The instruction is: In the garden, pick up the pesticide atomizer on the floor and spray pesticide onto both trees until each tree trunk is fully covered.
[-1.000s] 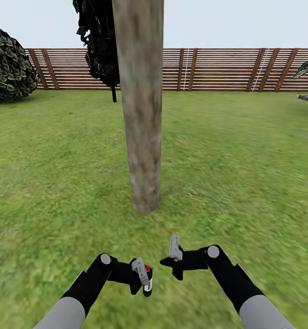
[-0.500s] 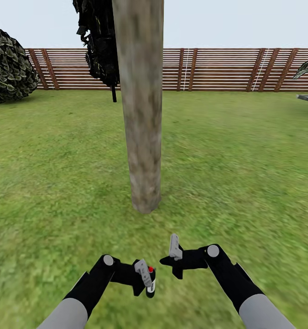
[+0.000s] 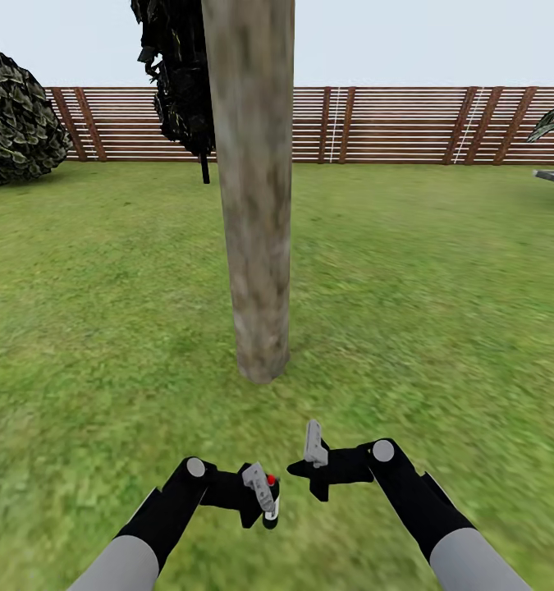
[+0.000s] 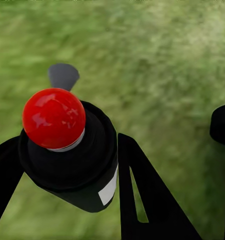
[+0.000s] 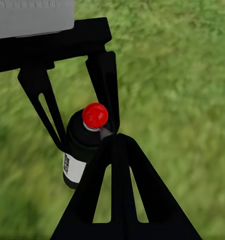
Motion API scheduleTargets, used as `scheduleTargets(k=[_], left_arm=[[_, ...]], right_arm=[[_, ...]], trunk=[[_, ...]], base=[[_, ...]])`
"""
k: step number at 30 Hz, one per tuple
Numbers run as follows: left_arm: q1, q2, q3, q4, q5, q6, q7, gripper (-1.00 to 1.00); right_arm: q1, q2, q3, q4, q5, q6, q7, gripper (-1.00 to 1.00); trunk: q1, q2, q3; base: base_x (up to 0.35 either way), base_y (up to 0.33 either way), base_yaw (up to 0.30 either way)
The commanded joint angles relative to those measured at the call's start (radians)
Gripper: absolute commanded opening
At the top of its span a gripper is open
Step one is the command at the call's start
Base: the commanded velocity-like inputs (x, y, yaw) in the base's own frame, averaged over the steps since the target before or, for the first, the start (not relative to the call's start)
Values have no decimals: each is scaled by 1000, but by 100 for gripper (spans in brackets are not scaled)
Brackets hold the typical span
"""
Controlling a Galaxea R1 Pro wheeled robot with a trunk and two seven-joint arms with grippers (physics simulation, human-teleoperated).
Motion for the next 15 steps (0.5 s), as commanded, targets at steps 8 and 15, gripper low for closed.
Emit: scheduleTargets(k=[8,15], left_arm=[[1,-10,0,0,1,-6,0,-100],[1,-15,0,-1,2,-16,0,-100]], right_arm=[[-3,4,0,0,0,0,0,-100],[-3,14,0,0,1,0,0,-100]], trunk=[[0,0,0],[0,0,0]], base=[[0,0,0],[0,0,0]])
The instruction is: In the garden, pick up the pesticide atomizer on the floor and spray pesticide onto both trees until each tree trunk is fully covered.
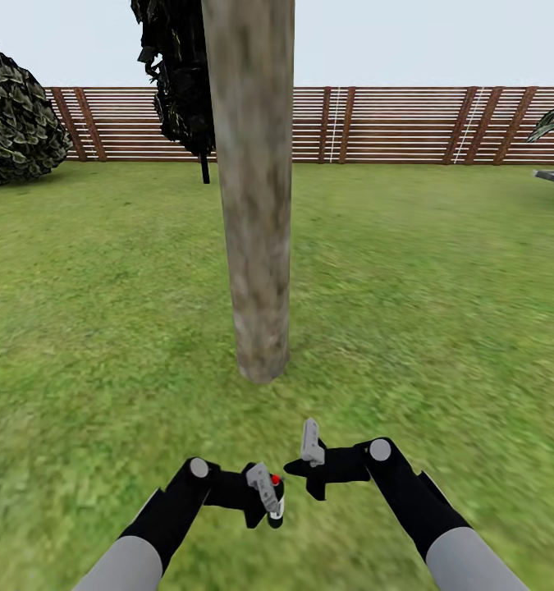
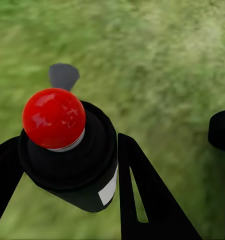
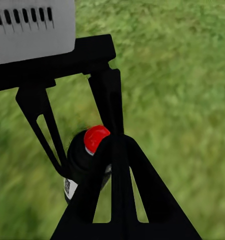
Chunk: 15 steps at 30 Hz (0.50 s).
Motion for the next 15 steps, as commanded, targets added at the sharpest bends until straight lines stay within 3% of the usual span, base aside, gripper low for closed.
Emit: scheduleTargets(k=[1,4,7,15], left_arm=[[0,-1,0,0,0,-1,0,-100],[-1,-3,0,-1,7,-1,0,-100],[-2,-1,-2,-1,62,-3,-2,-100],[-3,0,-3,-1,73,-4,-4,-100]], right_arm=[[0,0,0,0,0,0,0,-100],[0,0,0,0,0,0,0,-100],[0,1,0,0,0,0,0,-100],[0,1,0,0,0,0,0,-100]], trunk=[[0,0,0],[0,0,0],[0,0,0],[0,0,0]], base=[[0,0,0],[0,0,0],[0,0,0],[0,0,0]])
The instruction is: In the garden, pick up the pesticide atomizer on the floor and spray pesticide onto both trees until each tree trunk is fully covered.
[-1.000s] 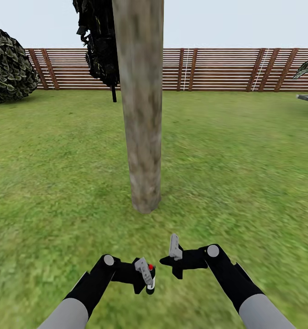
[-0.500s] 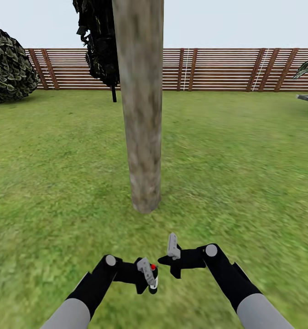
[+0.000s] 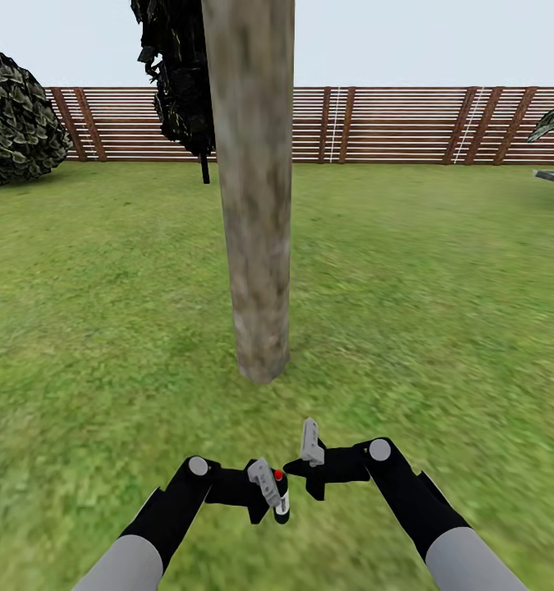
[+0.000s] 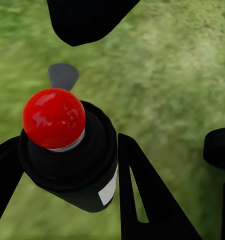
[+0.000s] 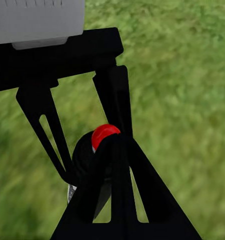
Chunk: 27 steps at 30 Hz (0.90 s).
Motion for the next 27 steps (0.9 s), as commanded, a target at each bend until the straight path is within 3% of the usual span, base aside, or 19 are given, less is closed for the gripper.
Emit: scheduleTargets(k=[1,27], left_arm=[[0,0,0,0,1,0,0,-100],[-3,2,2,0,6,1,-9,-100]], right_arm=[[0,0,0,0,0,0,0,-100],[0,-1,0,2,1,0,0,-100]], trunk=[[0,0,0],[0,0,0]], base=[[0,0,0],[0,0,0]])
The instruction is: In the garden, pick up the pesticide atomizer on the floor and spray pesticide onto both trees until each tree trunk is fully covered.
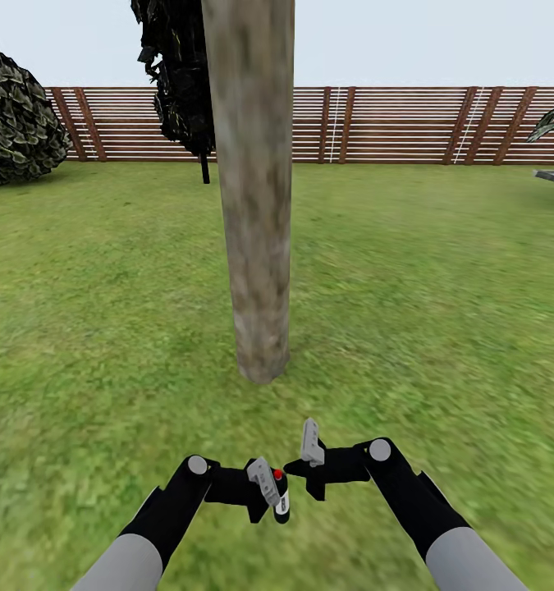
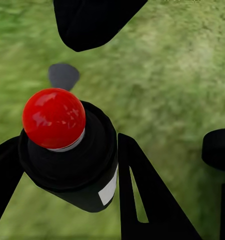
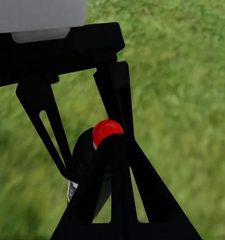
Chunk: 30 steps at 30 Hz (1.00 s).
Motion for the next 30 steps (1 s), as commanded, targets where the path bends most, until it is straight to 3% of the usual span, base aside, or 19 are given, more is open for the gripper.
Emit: scheduleTargets(k=[1,11,19,30], left_arm=[[0,0,0,0,1,0,-1,-100],[-2,-1,1,0,2,0,-5,-100],[-3,-1,-1,0,52,-1,-7,-100],[-3,2,-3,2,50,-1,-5,-100]], right_arm=[[0,0,0,0,0,0,0,-100],[0,0,0,0,0,0,0,-100],[0,0,0,1,0,0,0,-100],[0,0,0,0,0,0,0,-100]], trunk=[[0,0,0],[0,0,0],[0,0,0],[0,0,0]], base=[[0,0,0],[0,0,0],[0,0,0],[0,0,0]])
